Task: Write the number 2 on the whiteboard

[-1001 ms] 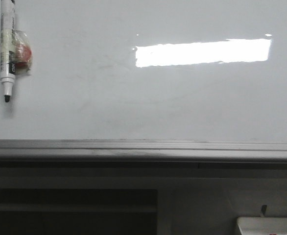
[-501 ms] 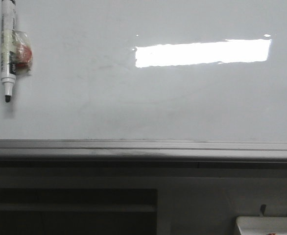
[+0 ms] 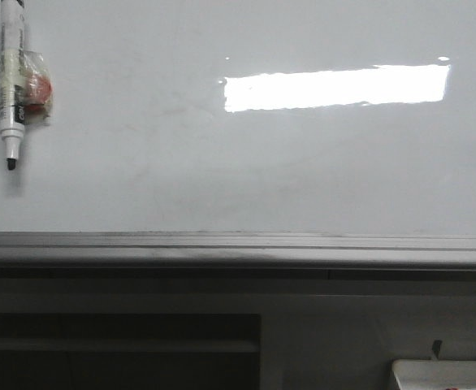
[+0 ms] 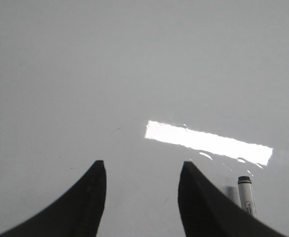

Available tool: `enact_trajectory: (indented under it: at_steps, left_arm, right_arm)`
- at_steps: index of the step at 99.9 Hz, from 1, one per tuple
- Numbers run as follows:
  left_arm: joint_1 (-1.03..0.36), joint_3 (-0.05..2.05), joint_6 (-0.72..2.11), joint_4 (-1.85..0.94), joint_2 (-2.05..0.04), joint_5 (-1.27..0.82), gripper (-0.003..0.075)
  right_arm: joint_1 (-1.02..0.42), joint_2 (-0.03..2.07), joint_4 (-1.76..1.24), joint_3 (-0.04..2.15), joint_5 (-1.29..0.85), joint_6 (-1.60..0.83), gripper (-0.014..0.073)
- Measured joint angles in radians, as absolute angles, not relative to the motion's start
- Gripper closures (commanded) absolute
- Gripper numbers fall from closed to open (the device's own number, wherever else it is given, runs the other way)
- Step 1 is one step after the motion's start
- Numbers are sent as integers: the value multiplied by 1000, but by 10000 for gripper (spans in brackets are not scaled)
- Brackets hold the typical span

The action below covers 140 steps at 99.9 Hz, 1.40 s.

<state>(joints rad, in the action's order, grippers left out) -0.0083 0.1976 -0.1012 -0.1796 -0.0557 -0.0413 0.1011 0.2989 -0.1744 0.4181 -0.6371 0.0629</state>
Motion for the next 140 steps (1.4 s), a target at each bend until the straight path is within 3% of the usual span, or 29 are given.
enact_trajectory:
  at_steps: [20,38,55,88,140]
  left_arm:
    - [-155,215,-99,-94,-179,37,393]
    - [-366,217,-99,0,-404,267,393]
    - [-515,219,-99,-36,-613,340,393]
    - [-572,241,-148,-108,-881,433,393]
    - [-604,308,-153,-193,-1092,440,401]
  right_arm:
    - [101,299,-217,418,-625,-38,654]
    - [101,299,-249,418,-612,-77,654]
    - [101,299,-253,418,-608,-79,654]
    - [101,299,-255,418,-602,-85,654]
    - [83,299,-257,418,-589,-86,654]
